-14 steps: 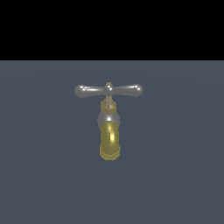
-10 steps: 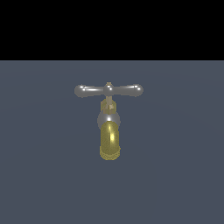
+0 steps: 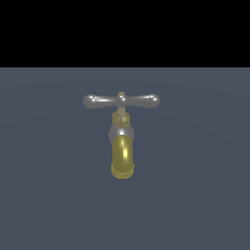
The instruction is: Turn on the faucet by rotating a designated handle.
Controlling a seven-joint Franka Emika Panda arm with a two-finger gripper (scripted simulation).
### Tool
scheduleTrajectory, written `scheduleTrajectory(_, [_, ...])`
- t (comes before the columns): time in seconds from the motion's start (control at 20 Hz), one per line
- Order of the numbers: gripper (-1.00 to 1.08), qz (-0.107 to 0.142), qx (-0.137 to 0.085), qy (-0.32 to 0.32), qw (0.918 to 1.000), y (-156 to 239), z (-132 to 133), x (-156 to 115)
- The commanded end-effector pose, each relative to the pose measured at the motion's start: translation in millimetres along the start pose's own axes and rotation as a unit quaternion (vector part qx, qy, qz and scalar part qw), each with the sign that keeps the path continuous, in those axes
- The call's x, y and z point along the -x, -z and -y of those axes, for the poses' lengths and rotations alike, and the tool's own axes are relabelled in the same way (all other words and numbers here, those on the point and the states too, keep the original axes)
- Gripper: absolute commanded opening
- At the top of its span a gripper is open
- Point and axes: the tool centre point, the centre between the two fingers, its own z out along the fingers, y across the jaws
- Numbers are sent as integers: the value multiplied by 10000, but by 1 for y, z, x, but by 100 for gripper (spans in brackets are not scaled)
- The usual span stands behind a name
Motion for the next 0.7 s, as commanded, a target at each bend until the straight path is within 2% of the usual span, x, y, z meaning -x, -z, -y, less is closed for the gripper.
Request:
scheduleTrajectory(0.0, [-100,2,-2,186,9998,-7,-5,-1])
scheduleTrajectory(0.3, [-100,7,-6,805,9968,-30,-19,-5])
scheduleTrajectory(0.65, [-100,13,-12,1642,9864,-62,-39,-14])
